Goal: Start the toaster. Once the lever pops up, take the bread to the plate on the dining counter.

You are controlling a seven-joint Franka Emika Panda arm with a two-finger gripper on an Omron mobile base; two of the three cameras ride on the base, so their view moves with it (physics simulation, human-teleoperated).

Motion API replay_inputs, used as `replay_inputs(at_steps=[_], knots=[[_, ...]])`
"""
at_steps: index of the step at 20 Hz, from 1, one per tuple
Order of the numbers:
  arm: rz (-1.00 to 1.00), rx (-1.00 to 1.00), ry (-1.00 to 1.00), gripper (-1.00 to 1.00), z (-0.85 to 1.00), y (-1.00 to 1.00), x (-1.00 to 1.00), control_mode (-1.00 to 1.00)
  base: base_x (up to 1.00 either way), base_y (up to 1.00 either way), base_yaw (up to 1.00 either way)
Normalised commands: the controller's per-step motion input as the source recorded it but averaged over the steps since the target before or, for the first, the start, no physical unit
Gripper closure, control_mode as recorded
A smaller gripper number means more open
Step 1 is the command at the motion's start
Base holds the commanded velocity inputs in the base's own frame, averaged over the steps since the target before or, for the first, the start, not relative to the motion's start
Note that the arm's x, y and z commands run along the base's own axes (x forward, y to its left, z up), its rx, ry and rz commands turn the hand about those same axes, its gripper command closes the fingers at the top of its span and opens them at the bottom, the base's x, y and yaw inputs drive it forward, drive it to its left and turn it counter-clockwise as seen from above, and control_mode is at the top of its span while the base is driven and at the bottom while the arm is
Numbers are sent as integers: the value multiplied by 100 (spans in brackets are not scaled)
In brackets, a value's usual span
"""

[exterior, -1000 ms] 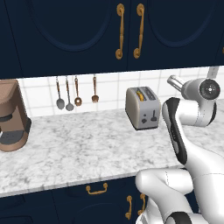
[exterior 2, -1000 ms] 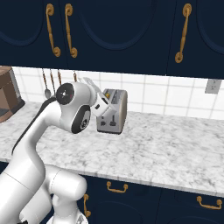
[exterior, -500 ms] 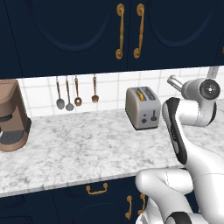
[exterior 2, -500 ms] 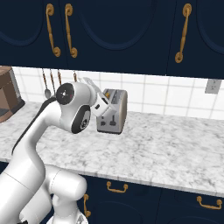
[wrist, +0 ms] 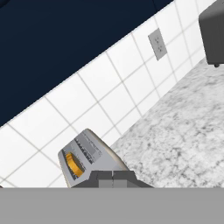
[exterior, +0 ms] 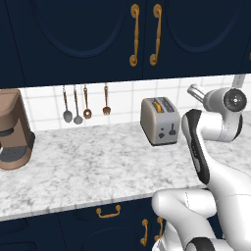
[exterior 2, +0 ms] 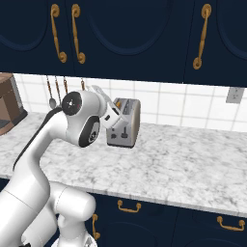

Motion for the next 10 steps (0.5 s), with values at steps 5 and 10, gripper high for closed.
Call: replay_inputs(at_steps=[5, 10], knots=[[0, 0, 0, 100, 0, 0, 0, -100, 0, 0, 0], [0, 0, 0, 100, 0, 0, 0, -100, 0, 0, 0]])
